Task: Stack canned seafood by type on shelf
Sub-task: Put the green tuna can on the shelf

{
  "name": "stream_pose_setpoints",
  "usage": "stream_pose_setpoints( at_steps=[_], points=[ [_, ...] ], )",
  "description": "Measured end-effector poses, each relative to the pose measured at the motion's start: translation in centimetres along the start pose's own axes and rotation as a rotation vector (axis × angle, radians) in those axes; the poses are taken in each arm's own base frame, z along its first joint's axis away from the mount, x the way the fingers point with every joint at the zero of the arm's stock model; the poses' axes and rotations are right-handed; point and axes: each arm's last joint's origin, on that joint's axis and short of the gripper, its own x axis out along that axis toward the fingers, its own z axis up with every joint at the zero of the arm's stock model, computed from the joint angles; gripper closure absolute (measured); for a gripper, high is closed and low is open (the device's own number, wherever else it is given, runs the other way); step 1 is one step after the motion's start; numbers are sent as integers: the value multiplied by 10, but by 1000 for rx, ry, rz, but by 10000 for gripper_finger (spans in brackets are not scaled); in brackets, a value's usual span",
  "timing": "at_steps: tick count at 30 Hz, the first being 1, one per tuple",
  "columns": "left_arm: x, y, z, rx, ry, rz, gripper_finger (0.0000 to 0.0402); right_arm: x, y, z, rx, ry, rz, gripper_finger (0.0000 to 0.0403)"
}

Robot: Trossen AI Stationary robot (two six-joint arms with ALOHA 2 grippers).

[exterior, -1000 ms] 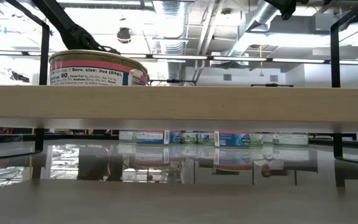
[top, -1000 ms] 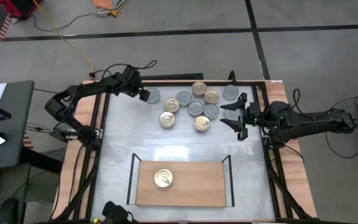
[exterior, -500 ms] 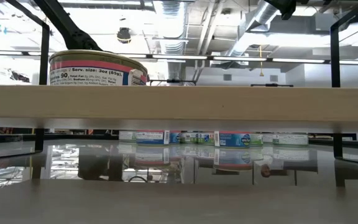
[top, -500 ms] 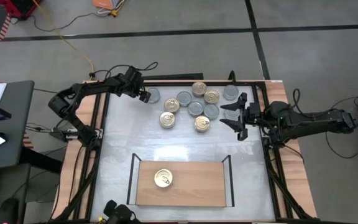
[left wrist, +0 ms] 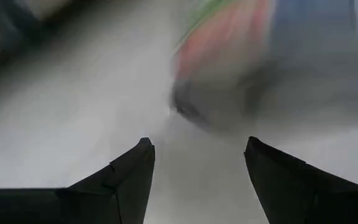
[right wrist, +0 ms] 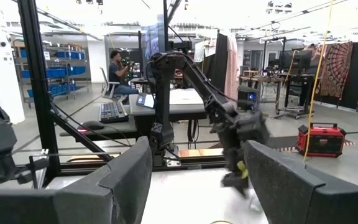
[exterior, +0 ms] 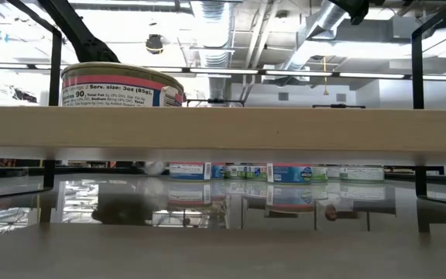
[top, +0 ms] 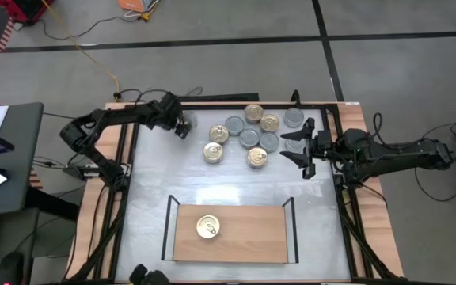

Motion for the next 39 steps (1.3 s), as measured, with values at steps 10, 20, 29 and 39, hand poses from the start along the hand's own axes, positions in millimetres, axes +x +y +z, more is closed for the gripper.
stream_pose_setpoints(
  at_steps=[10,20,29,39],
  points=[
    [-55,-9,-21,202,78,-20,161,0,0,-1,0,6,1,121],
    [-109,-31,-21,424,-227,-19,161,0,0,2,6,-18,0,121],
    [-88,-64,3,622,-166,-59,161,0,0,2,5,-17,0,121],
    [-85,-83,47,803,-29,26,161,0,0,-1,-9,5,1,121]
  ],
)
